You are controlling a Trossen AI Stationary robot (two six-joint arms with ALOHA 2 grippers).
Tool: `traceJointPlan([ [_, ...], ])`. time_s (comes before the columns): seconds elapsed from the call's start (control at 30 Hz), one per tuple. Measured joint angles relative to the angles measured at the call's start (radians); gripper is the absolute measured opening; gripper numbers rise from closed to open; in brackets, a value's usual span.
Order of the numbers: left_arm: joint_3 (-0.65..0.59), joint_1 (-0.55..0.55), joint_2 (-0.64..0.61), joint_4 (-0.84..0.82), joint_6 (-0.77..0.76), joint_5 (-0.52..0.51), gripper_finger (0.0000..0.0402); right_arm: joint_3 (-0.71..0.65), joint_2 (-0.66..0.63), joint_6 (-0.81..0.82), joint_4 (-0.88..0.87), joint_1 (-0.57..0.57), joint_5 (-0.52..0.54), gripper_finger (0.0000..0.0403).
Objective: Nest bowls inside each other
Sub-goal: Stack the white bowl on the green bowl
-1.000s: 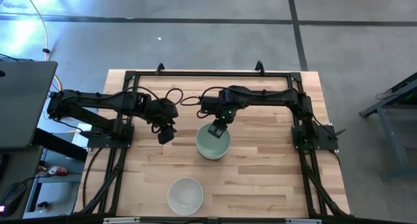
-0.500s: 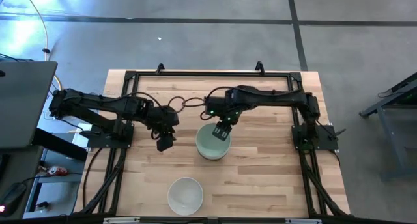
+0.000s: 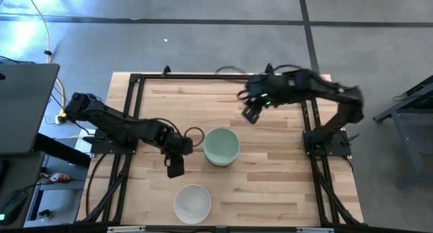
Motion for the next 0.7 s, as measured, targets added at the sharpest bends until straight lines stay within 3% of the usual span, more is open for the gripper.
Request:
traceJointPlan([
  [0.17, 0.001, -0.030, 0.060, 0.105, -0.065, 0.043, 0.0173, 0.000, -0.130, -0.002, 0.005, 0.000, 0.130, 0.0147],
  [0.33, 0.001, -0.051, 0.105, 0.156, -0.120, 0.053, 0.0173, 0.000, -0.243, -0.019, 0.006, 0.000, 0.192, 0.0147],
  [0.7, 0.001, -0.107, 0.123, 0.247, -0.193, 0.074, 0.0173, 0.000, -0.356, -0.127, 0.005, 0.000, 0.210, 0.0147],
])
